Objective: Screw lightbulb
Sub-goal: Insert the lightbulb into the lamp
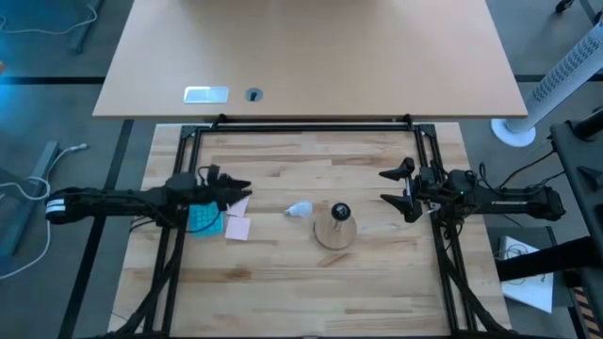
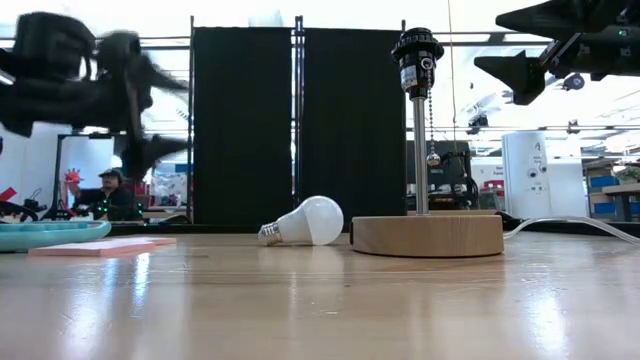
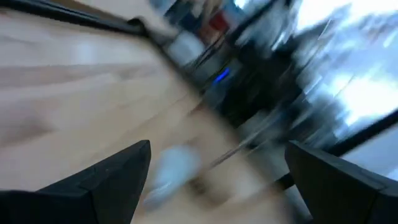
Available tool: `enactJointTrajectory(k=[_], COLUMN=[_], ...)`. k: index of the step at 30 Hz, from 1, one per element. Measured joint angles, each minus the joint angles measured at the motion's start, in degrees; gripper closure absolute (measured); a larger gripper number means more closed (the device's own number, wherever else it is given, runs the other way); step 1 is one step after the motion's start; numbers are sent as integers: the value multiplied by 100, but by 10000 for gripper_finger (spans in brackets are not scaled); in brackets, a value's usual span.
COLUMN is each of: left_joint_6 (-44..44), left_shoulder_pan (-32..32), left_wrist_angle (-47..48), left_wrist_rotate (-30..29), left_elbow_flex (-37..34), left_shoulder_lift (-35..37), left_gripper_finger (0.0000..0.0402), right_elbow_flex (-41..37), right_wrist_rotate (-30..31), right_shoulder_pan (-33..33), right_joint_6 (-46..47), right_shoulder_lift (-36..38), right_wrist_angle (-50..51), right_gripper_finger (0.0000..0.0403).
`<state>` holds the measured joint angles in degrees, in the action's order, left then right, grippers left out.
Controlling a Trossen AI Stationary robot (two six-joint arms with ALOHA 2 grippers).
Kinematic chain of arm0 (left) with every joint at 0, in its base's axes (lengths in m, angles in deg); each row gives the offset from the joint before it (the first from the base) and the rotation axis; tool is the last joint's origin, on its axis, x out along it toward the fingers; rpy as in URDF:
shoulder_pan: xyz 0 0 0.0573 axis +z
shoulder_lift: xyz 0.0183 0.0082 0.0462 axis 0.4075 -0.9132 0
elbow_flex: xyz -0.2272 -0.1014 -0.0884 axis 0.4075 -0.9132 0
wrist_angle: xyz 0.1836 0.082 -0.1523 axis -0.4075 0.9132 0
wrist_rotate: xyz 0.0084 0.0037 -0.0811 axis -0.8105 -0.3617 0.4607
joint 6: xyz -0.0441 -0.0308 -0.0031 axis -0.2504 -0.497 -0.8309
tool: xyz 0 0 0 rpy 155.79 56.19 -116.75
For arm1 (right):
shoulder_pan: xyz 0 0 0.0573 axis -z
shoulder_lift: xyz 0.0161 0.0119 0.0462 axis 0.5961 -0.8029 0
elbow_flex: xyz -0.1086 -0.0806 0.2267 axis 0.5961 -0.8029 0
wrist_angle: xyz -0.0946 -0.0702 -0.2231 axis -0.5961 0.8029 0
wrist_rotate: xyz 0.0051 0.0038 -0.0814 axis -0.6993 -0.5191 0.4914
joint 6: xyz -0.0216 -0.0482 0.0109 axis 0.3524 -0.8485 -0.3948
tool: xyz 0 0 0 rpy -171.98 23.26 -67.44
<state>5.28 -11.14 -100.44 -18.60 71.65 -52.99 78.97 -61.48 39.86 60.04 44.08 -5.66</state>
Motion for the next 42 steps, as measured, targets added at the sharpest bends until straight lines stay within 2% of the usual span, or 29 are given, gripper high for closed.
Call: enactJointTrajectory(k=[2,4,10,20,24,32,35,39,42], left_joint_6=[-189,272,1998,2555,3004,4391,4946,5273,5063], left_shoulder_pan=[10,11,11,-18,-38,-148,-272,-442,-490], left_wrist_angle=[-457,-436,1309,3051,4367,8279,8892,9006,9036], left_wrist_rotate=[-22,-32,220,29,24,-278,-390,-357,348], left_elbow_flex=[162,496,2347,5440,6592,8908,9469,9745,9736], left_shoulder_lift=[-70,-215,-1312,-3564,-4464,-6306,-6839,-7352,-7730], left_gripper_finger=[39,39,39,39,39,39,39,39,39], right_elbow_flex=[1,2,2,2,2,2,2,2,2], right_wrist_rotate=[0,0,0,0,0,0,0,0,10], right_shoulder_pan=[1,2,2,2,2,2,2,0,5], right_joint_6=[-4,0,-1,-3,-1,-1,-4,-2,-139], right_shoulder_lift=[0,-2,0,-2,-1,-1,-2,0,-4], right_wrist_angle=[0,1,0,0,0,0,0,0,-92], right_gripper_finger=[55,55,55,55,55,55,55,55,55])
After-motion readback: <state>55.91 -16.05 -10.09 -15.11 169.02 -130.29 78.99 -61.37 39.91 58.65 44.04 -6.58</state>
